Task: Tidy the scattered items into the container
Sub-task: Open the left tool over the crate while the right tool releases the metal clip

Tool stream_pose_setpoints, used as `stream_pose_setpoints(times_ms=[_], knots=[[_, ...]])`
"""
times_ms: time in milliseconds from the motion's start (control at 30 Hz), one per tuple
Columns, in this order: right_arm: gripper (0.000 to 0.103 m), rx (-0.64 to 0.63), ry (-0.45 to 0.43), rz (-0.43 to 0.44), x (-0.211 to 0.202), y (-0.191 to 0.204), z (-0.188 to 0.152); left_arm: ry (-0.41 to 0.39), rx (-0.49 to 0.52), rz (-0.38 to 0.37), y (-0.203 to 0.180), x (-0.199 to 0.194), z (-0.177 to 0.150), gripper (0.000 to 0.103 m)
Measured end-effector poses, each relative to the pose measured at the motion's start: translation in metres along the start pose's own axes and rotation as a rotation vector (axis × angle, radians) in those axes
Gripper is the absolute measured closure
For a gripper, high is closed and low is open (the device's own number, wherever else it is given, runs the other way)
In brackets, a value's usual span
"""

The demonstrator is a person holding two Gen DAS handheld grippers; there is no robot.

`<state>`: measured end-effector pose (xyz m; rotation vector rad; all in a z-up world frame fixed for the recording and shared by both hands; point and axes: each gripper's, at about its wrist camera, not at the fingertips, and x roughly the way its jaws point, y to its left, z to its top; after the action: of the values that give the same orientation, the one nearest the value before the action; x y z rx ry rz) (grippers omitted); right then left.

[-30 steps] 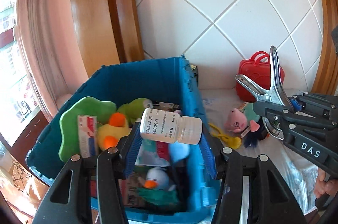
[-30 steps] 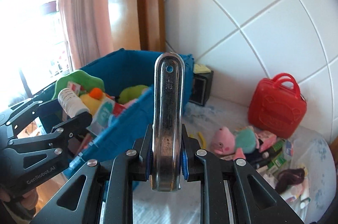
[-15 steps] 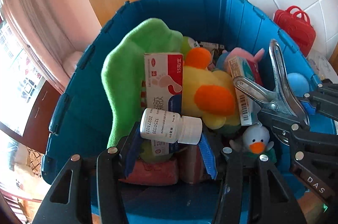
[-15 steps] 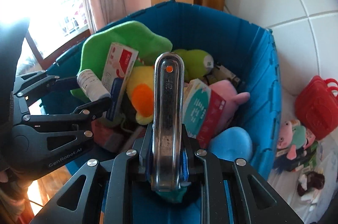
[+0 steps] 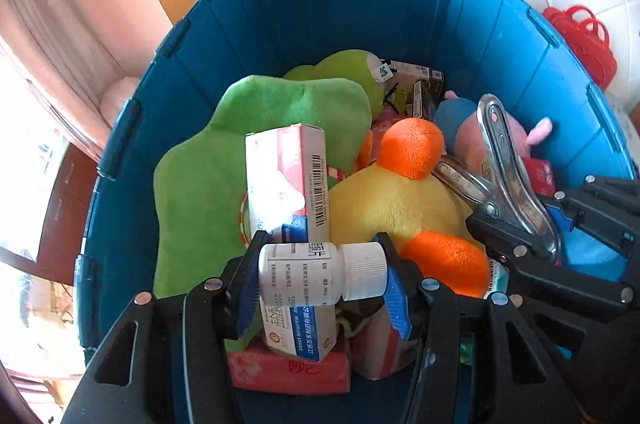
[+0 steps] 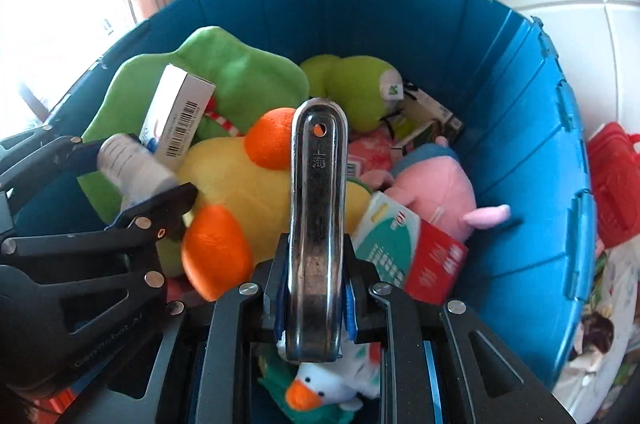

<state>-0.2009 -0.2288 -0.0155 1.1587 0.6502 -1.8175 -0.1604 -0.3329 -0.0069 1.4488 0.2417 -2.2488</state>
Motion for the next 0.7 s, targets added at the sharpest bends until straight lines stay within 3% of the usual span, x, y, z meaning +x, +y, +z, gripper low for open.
stream_pose_setpoints(times_ms=[133, 433, 600, 700], knots=[[0.082, -0.013, 0.003, -0.017, 0.003, 0.001, 0.004, -0.016, -0.012, -0.014, 0.004, -0.004, -0.004, 0.048], [0.071, -0.015, -0.002, -0.03, 0.006, -0.002, 0.006, -0.028, -0.057, -0.045, 0.013, -0.011, -0.012, 0.045], [0.035, -0.002, -0.016, -0.054, 0.001, -0.011, 0.003, -0.053, -0.045, -0.042, 0.014, -0.022, -0.016, 0.045], [0.027, 0.016, -0.019, -0.044, -0.004, -0.016, 0.001, -0.065, -0.031, -0.034, 0.011, -0.029, -0.021, 0.045]])
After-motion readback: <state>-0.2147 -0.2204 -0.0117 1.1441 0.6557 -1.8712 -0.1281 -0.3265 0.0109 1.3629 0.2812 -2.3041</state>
